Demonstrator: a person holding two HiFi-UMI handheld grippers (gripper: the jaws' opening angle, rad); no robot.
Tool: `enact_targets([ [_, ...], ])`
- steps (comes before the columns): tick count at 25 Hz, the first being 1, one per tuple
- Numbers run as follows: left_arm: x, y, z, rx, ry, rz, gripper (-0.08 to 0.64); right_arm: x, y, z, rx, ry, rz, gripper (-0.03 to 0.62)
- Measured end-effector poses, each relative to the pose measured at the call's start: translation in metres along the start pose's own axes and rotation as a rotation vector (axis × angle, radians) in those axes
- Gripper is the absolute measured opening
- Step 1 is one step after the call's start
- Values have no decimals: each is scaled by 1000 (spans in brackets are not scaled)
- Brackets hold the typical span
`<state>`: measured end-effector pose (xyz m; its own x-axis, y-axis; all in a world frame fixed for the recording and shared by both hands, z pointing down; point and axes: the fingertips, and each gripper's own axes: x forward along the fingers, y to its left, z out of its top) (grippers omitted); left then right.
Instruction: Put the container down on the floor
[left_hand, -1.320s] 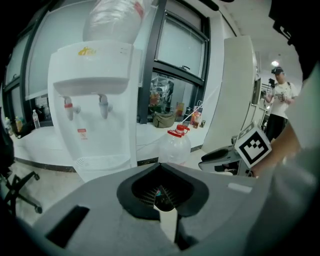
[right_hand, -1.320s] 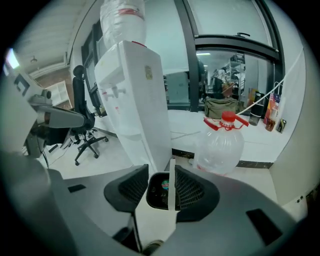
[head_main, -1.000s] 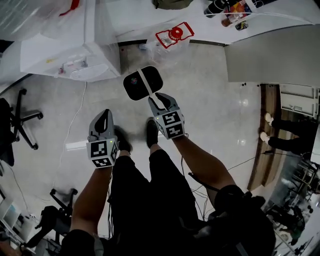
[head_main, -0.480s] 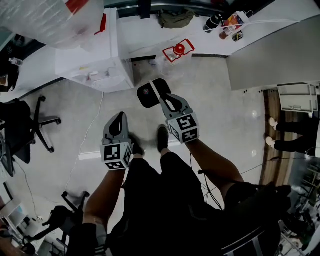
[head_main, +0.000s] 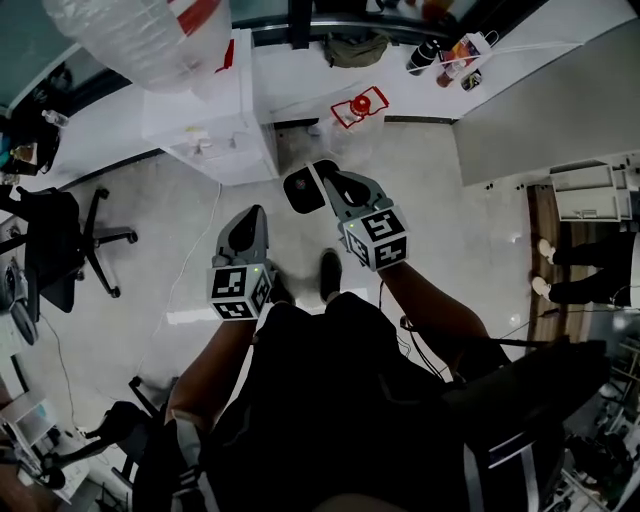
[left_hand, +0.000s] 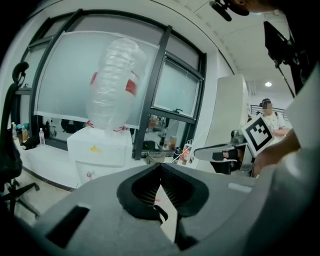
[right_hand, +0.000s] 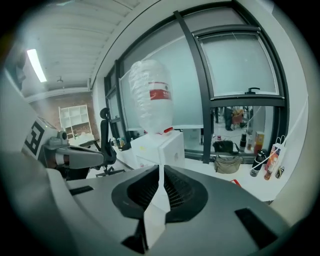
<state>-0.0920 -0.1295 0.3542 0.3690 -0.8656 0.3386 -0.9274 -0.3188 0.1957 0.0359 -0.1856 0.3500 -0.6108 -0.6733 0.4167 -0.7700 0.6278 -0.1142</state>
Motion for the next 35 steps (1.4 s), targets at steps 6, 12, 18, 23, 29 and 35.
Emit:
enact_targets([
  [6, -13, -20, 36, 21, -38, -55, 12, -20, 9, 42, 20, -62, 35, 18],
  [12, -23, -43, 66, 37, -70, -106, 12, -42, 7, 65, 3, -107, 35, 9],
  [18, -30, -46, 91, 84, -110, -135, 12, -60, 11, 82, -24, -136, 27, 9],
  [23, -32, -47, 101, 99, -120, -140, 12, -66, 6, 87, -29, -146, 7, 9],
  [29, -38, -47, 111, 121, -136, -147, 12, -68, 8, 93, -15, -148, -6, 8],
  [35, -40, -39, 115, 103, -134, -140, 12, -68, 12, 98, -25, -157, -15, 8],
])
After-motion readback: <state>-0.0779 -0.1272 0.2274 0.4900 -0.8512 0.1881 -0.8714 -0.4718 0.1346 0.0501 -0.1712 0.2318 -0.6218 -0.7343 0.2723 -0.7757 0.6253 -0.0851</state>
